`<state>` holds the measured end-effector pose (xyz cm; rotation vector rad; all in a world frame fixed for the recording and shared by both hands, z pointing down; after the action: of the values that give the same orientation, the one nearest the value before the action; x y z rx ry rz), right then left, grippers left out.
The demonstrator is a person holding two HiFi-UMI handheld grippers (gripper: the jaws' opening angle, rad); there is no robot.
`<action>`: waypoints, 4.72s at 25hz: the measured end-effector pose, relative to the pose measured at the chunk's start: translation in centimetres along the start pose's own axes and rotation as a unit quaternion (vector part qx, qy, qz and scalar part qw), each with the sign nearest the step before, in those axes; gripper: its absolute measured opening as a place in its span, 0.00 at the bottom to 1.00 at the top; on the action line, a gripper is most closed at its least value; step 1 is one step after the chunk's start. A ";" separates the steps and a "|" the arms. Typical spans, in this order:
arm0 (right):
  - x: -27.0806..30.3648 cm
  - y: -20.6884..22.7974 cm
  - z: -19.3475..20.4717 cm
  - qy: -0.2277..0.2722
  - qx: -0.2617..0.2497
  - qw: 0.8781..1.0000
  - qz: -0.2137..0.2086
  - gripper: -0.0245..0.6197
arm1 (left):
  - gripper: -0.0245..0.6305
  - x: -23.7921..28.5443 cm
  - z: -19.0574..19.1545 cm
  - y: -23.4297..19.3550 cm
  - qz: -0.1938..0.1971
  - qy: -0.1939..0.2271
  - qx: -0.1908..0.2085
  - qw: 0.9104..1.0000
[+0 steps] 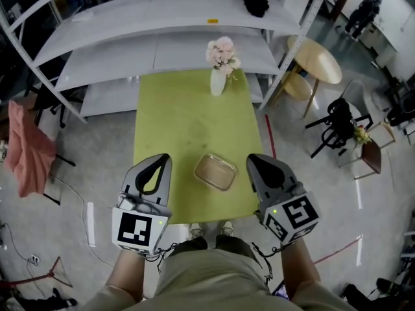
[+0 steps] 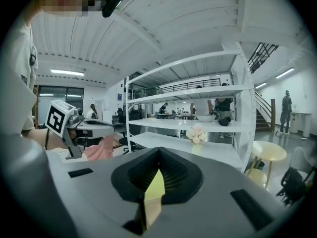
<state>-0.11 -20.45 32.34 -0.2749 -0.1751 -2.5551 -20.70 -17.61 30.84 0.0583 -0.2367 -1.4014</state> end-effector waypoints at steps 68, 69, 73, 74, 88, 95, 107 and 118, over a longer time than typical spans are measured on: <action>7.7 11.6 16.1 -0.166 0.079 0.983 -0.016 0.07 | 0.05 8.8 15.5 3.3 0.012 -0.181 -0.037 0.983; 7.3 11.6 14.7 -0.154 0.074 0.985 -0.009 0.07 | 0.05 8.8 14.4 3.0 0.008 -0.169 -0.033 0.985; 5.1 11.2 9.0 -0.095 0.058 0.994 0.013 0.07 | 0.05 8.0 9.8 1.7 -0.012 -0.116 -0.019 0.993; 4.5 10.9 7.6 -0.079 0.052 0.995 0.017 0.07 | 0.05 7.7 8.5 1.3 -0.019 -0.100 -0.017 0.995; -4.2 6.1 -7.0 0.090 -0.053 0.992 0.066 0.07 | 0.05 1.9 -6.4 -0.5 -0.066 0.092 0.028 0.993; -7.4 3.2 -9.7 0.114 -0.117 0.982 0.090 0.07 | 0.05 0.0 -8.2 0.0 -0.070 0.116 0.032 0.990; -6.8 3.1 -7.0 0.095 -0.076 0.991 0.062 0.07 | 0.05 -0.4 -5.7 1.7 -0.055 0.072 0.032 0.995; -6.7 3.9 -6.2 0.082 -0.075 0.992 0.062 0.07 | 0.05 0.2 -5.5 2.4 -0.053 0.071 0.028 0.996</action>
<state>6.52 -21.33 25.00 -0.1272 0.0928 -2.4559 -17.24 -17.94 25.92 0.2187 -0.1567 -1.4892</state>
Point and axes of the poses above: the fingertips, and each gripper's own axes: x forward along the fingers, y to its right, z out of its underside, the point moved 4 cm from there along -x, backward along the fingers, and after that the axes turned 13 degrees about -z, right-handed, at the moved point
